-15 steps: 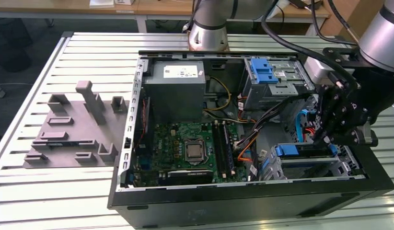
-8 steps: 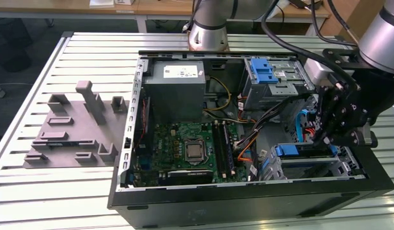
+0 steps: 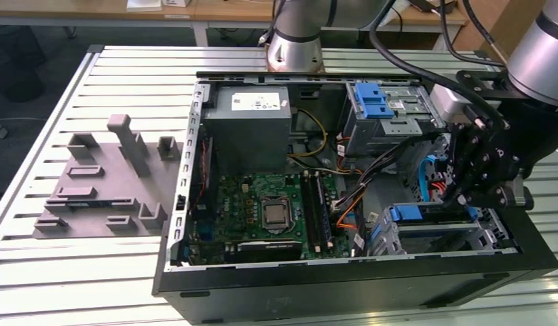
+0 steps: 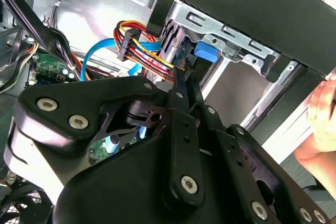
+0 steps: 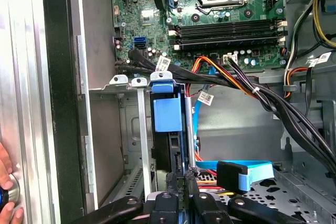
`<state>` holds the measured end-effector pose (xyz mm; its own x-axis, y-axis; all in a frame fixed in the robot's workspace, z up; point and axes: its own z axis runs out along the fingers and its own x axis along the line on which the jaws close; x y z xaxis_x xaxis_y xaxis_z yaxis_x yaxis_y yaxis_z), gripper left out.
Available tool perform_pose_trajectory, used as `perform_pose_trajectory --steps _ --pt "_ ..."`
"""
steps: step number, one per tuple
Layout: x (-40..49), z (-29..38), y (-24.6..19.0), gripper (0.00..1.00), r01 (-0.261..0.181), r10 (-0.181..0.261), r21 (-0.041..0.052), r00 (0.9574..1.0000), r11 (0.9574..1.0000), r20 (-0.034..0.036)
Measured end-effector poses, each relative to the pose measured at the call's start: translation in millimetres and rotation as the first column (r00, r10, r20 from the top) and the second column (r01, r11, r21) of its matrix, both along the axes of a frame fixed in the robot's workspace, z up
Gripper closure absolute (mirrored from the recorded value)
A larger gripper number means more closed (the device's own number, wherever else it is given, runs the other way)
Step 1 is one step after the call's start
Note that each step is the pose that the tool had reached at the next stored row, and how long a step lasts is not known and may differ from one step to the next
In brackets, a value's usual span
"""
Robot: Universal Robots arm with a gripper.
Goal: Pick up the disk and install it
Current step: 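Insert the first disk wire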
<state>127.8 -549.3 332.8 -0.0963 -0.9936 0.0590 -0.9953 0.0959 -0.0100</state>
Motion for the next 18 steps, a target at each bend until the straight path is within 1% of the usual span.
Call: perform_pose_trajectory --steps 3,9,18 --pt "0.0 -0.2 0.0 0.82 -0.002 0.002 0.0021 1.0 1.0 -0.0001" --pt "0.0 0.3 0.0 0.82 -0.022 0.022 0.0083 0.9998 0.9997 0.0" --pt "0.2 0.6 0.0 0.82 -0.039 0.039 0.0083 0.9992 0.9992 0.0"
